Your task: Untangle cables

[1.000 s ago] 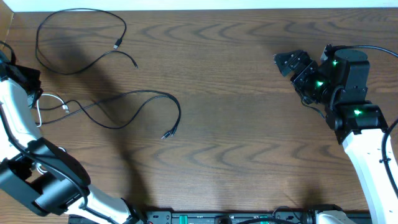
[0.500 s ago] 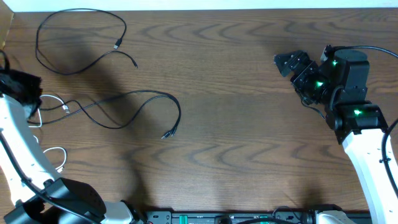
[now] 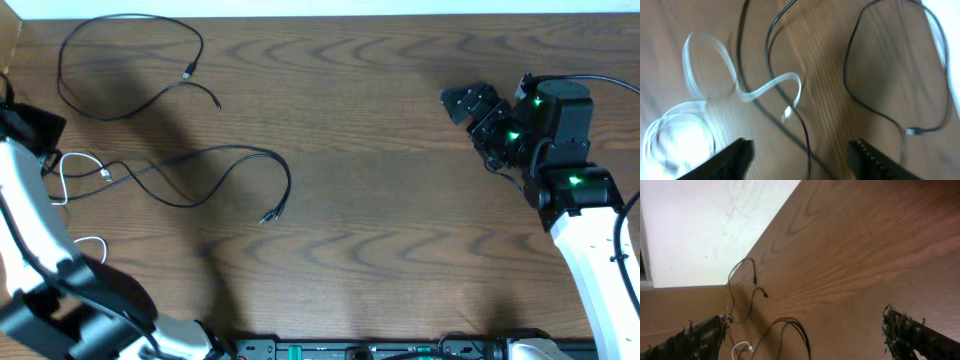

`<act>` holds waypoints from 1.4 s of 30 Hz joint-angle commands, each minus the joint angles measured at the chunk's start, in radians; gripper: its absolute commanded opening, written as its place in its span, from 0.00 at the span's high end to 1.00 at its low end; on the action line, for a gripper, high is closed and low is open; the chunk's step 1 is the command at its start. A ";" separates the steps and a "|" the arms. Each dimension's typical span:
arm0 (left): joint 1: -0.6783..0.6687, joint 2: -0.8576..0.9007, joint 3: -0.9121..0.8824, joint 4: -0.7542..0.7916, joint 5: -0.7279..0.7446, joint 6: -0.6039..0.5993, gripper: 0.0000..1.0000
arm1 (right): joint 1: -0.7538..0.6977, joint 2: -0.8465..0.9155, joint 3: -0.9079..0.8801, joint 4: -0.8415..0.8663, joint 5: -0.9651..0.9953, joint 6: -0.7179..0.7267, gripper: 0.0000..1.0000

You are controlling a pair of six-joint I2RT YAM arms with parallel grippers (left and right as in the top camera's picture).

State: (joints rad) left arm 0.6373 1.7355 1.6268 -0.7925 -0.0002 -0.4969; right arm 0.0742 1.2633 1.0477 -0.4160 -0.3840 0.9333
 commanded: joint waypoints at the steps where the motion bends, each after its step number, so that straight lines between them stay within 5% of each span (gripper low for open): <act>1: -0.001 0.121 -0.005 0.088 -0.020 0.274 0.20 | 0.000 -0.001 0.003 -0.028 0.008 -0.015 0.01; 6: 0.008 0.276 -0.004 0.165 -0.020 0.493 0.19 | 0.000 -0.001 0.003 -0.059 0.012 -0.015 0.01; 14: 0.029 0.400 -0.004 0.246 -0.020 0.510 0.20 | 0.000 -0.001 0.003 -0.051 0.043 -0.015 0.01; 18: 0.046 0.401 -0.005 0.259 -0.020 0.513 0.50 | 0.000 -0.001 0.003 -0.045 0.043 -0.015 0.01; 21: 0.059 0.401 -0.004 0.240 -0.019 0.512 0.61 | 0.000 -0.001 0.003 -0.044 0.046 -0.014 0.01; 24: 0.063 0.399 -0.004 0.227 -0.018 0.511 0.92 | 0.000 -0.001 0.003 -0.044 0.046 -0.014 0.01; 33: 0.063 0.216 -0.004 0.182 0.090 0.470 0.93 | 0.000 -0.001 0.003 -0.045 0.045 -0.015 0.01; 42: 0.065 0.070 -0.005 -0.044 0.082 0.432 0.93 | 0.000 -0.001 0.003 -0.045 0.040 -0.015 0.01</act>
State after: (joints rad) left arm 0.6987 1.8023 1.6257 -0.8307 0.0811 -0.0391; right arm 0.0742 1.2633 1.0477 -0.4599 -0.3458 0.9314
